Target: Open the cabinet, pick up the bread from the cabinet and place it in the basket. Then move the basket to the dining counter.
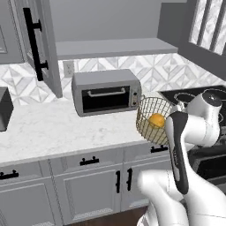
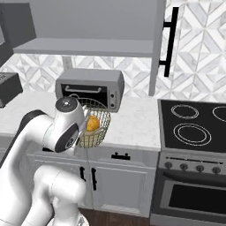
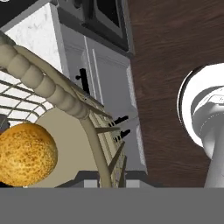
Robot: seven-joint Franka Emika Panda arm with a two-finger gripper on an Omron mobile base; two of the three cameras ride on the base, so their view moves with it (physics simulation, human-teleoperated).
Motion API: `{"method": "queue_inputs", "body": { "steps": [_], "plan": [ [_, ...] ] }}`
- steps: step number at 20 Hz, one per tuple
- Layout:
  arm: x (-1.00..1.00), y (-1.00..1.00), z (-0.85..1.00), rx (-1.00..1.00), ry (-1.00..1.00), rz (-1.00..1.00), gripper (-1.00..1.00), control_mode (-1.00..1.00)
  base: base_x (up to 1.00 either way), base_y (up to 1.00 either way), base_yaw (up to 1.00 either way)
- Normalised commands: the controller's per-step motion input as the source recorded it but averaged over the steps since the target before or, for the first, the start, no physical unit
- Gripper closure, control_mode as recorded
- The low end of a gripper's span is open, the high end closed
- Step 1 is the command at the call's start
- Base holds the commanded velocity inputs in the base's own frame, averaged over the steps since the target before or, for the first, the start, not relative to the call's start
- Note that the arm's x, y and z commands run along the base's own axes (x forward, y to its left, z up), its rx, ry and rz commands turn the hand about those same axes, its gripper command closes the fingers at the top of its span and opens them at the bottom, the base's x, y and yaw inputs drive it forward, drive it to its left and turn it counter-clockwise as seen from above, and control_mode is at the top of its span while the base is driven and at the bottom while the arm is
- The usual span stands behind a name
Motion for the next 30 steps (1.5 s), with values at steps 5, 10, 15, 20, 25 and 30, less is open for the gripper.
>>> {"method": "queue_inputs", "body": {
  "steps": [5, 10, 15, 20, 25, 30],
  "plan": [
    [0.00, 0.00, 0.00, 0.00, 0.00, 0.00, 1.00, 1.00, -0.99, -0.37, -0.08],
    [0.00, 0.00, 0.00, 0.00, 0.00, 0.00, 1.00, 1.00, -0.11, -0.20, -0.83],
    [0.00, 0.00, 0.00, 0.00, 0.00, 0.00, 1.00, 1.00, 0.00, 0.00, -1.00],
    [0.00, 0.00, 0.00, 0.00, 0.00, 0.00, 1.00, 1.00, 0.00, 0.00, -1.00],
    [0.00, 0.00, 0.00, 0.00, 0.00, 0.00, 1.00, 1.00, 0.00, 0.00, -1.00],
    [0.00, 0.00, 0.00, 0.00, 0.00, 0.00, 1.00, 1.00, 0.00, 0.00, -1.00]
  ]
}}
